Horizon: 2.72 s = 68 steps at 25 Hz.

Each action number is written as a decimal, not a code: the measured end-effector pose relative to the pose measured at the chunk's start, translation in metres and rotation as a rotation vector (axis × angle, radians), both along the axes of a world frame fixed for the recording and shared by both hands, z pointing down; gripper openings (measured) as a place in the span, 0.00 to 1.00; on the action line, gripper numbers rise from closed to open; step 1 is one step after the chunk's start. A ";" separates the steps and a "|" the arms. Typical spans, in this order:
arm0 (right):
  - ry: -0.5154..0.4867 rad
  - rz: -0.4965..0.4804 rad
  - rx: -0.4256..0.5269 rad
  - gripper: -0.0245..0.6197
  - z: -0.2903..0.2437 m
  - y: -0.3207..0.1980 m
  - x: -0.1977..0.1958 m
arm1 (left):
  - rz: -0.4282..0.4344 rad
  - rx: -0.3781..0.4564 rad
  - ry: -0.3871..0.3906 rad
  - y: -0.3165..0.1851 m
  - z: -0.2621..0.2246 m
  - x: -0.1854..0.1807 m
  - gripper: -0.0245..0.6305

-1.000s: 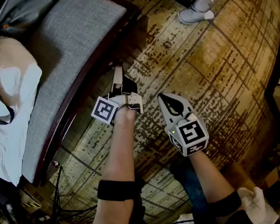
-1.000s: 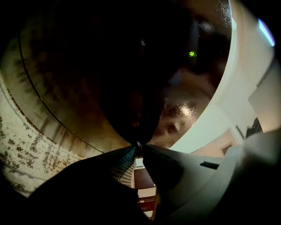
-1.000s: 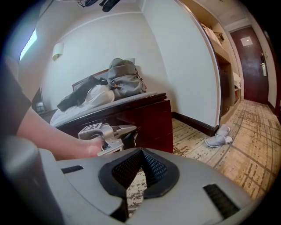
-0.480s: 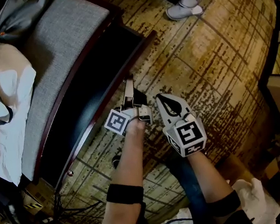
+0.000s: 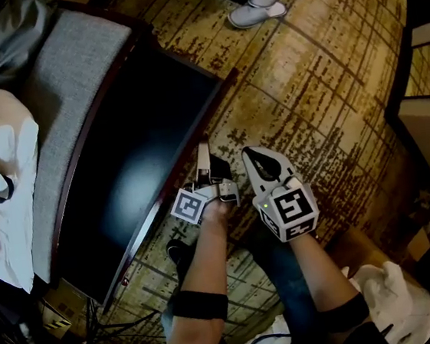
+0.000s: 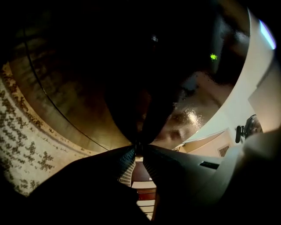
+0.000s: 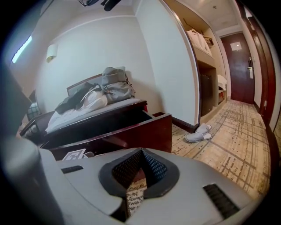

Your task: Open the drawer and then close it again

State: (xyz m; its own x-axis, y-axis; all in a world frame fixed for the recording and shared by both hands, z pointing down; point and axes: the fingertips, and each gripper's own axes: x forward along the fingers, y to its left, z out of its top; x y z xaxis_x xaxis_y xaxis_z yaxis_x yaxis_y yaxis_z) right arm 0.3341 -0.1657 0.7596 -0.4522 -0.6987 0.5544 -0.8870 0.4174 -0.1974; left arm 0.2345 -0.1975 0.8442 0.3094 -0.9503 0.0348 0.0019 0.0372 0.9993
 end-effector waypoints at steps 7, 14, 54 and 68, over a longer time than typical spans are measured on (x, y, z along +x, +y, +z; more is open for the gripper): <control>0.005 0.012 0.005 0.04 -0.006 0.010 0.017 | 0.018 -0.003 0.018 0.028 0.003 0.027 0.10; 0.010 0.045 0.011 0.04 -0.017 0.017 0.032 | 0.049 -0.059 -0.029 0.037 0.004 0.033 0.12; 0.003 -0.227 0.165 0.04 -0.546 0.101 -0.070 | 0.393 0.212 -1.368 0.156 -0.654 -0.176 0.04; -0.012 -0.321 0.205 0.04 -0.574 0.113 -0.119 | 0.237 0.166 -1.458 0.185 -0.701 -0.241 0.04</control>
State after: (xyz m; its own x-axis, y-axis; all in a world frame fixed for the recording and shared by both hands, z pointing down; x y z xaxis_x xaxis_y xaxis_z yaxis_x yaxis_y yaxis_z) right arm 0.2153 -0.0531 0.1855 -0.6715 -0.6164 0.4113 -0.7029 0.7056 -0.0902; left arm -0.0066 -0.0129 0.1433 0.2426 -0.9082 0.3410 -0.9698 -0.2184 0.1084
